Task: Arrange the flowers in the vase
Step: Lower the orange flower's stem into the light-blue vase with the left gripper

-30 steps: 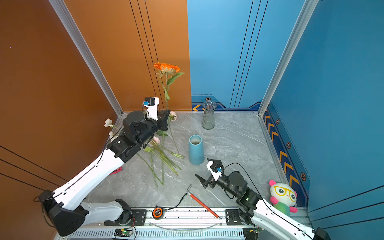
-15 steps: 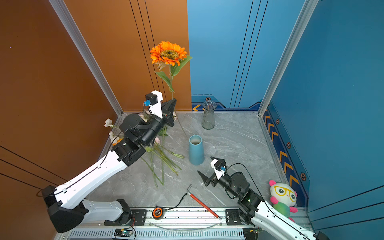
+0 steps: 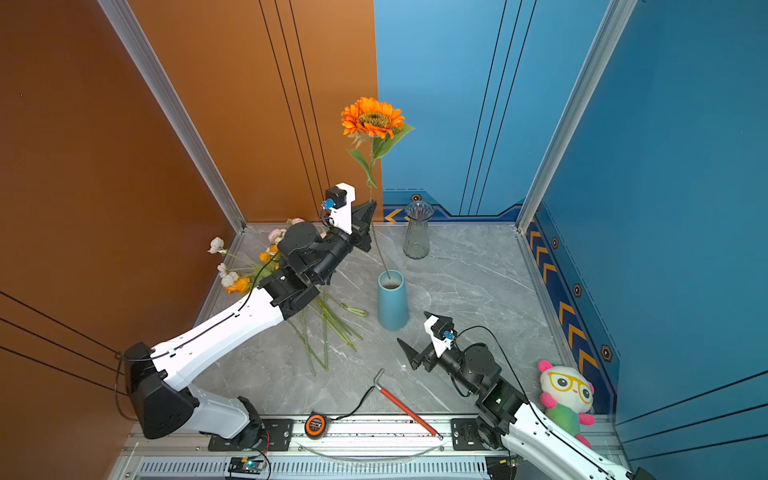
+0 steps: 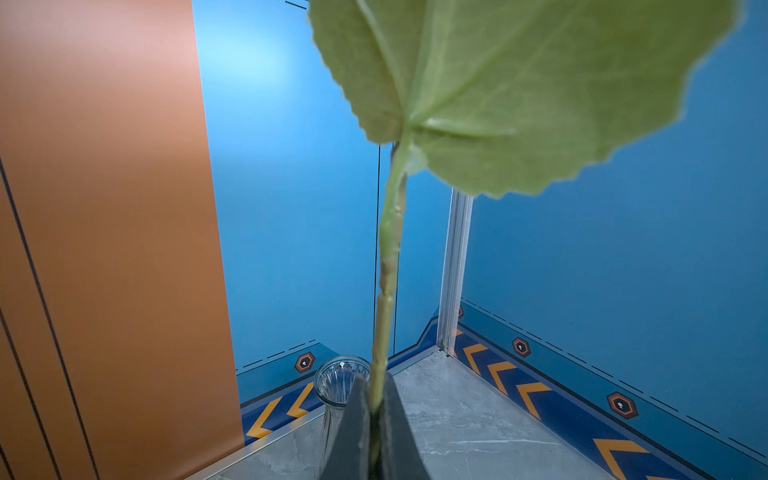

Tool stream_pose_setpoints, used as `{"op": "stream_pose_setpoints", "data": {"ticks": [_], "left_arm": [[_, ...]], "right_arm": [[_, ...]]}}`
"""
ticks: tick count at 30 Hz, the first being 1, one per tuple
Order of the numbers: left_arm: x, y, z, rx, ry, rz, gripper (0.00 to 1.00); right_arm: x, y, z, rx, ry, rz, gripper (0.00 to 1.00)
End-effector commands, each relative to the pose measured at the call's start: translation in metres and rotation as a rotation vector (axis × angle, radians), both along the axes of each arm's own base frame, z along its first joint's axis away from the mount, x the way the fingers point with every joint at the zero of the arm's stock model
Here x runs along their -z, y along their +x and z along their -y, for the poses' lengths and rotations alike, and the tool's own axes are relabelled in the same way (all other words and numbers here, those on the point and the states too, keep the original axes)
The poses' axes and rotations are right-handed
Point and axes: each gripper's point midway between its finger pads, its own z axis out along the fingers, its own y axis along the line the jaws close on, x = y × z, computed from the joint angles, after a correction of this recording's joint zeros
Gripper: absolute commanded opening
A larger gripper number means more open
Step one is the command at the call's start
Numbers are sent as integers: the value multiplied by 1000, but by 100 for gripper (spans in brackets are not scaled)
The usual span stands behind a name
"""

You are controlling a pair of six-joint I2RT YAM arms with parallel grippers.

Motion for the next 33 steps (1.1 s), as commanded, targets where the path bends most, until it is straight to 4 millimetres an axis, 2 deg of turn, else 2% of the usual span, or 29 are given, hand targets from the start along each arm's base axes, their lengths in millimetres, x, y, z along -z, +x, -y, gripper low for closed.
{"op": "stream_pose_setpoints", "data": {"ticks": [1, 9, 15, 26, 33], "left_arm": [[22, -2, 17, 68, -20, -43, 0], [93, 1, 48, 179, 27, -147, 0], [132, 4, 60, 212, 74, -204, 0], [175, 8, 60, 202, 119, -276, 2], [187, 9, 55, 194, 129, -302, 5]], "right_arm": [[1, -3, -1, -18, 24, -5, 100], [2, -2, -1, -17, 22, -9, 100], [3, -2, -1, -19, 20, -11, 100], [3, -2, -2, -26, 21, -11, 100], [4, -2, -3, -30, 19, -14, 100]]}}
